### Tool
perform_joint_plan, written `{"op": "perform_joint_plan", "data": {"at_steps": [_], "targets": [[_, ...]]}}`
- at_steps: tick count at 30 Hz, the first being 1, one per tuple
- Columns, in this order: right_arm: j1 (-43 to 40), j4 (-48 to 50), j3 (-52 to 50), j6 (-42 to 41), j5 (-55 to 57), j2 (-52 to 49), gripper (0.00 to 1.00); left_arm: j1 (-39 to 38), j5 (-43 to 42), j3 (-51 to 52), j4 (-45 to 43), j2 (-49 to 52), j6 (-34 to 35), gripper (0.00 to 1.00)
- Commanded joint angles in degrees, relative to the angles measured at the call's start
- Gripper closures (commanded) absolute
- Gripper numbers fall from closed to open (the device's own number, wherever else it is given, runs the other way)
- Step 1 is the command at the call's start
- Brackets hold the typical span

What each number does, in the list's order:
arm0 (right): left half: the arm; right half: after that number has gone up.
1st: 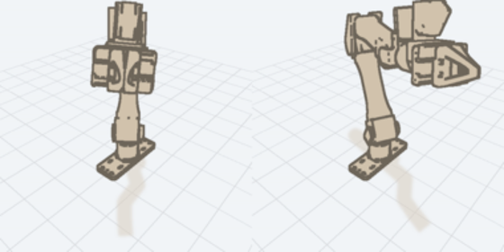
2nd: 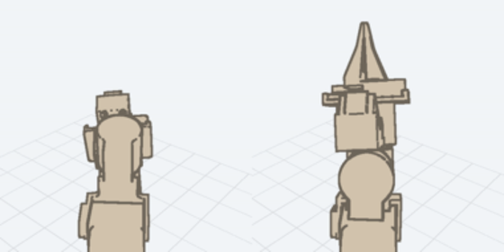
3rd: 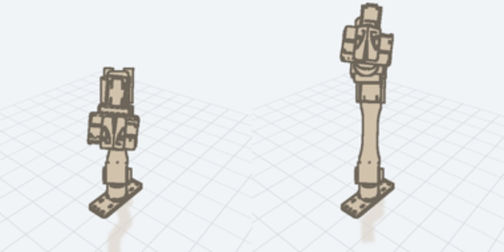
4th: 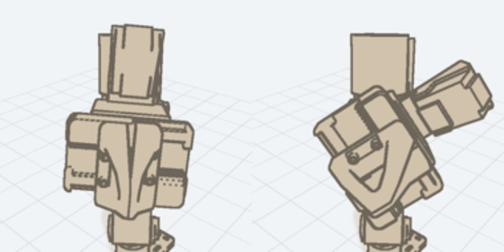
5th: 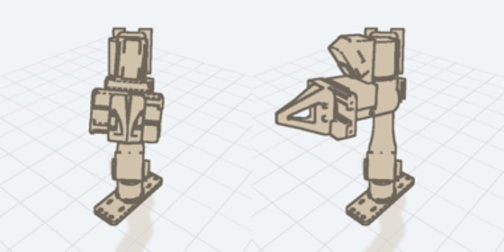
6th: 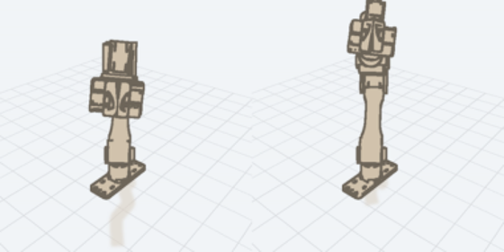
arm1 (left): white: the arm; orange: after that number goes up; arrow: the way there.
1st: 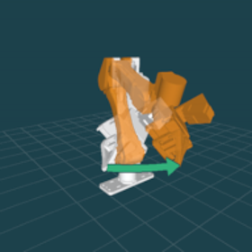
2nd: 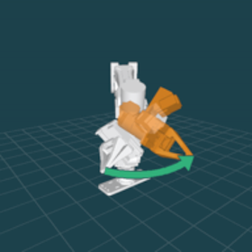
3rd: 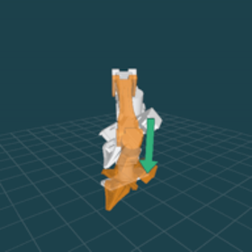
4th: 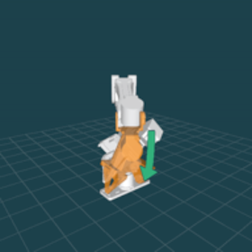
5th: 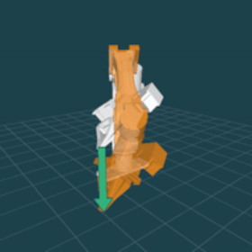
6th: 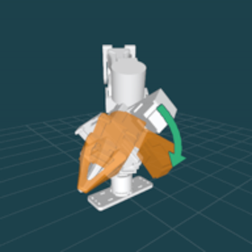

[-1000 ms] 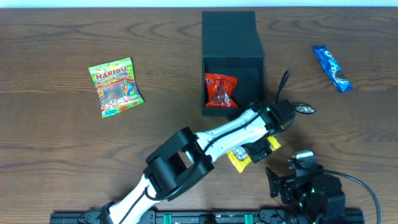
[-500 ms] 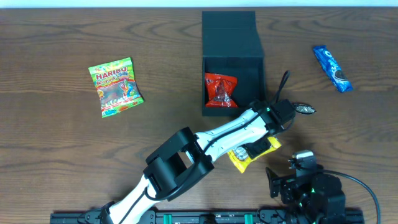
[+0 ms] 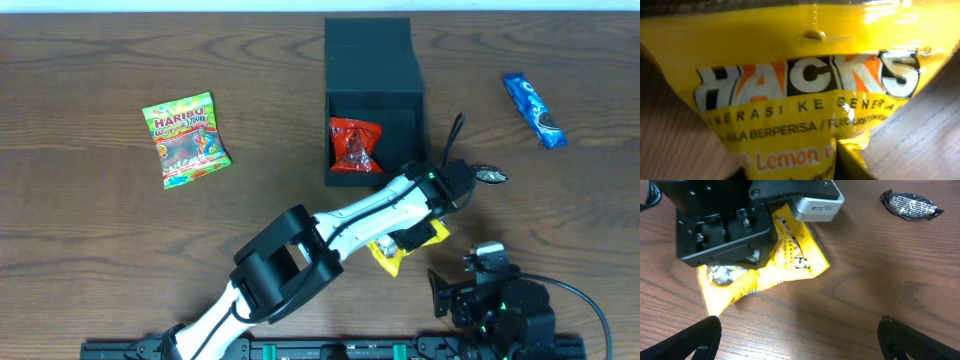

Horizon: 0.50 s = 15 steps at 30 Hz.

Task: Pack container
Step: 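Move the left gripper to the yellow HACKS bag and grasp it, then carry the yellow bag into the box and release it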

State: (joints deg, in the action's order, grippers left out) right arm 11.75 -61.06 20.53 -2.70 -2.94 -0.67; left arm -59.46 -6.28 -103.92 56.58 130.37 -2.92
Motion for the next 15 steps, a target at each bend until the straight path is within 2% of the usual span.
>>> {"op": "perform_joint_plan", "data": {"at_steps": [1,6,15], "targets": [[-0.4,-0.4,-0.1,0.7,0.1,0.3,0.01,0.3,0.9,0.0,1.8,0.8,0.8,0.77],[-0.4,-0.4,-0.1,0.7,0.1,0.3,0.01,0.3,0.8,-1.0,3.3,0.7,1.5,0.89],[-0.4,-0.4,-0.1,0.7,0.1,0.3,0.01,0.3,0.7,-7.1,10.7,-0.7,2.6,0.94]]}}
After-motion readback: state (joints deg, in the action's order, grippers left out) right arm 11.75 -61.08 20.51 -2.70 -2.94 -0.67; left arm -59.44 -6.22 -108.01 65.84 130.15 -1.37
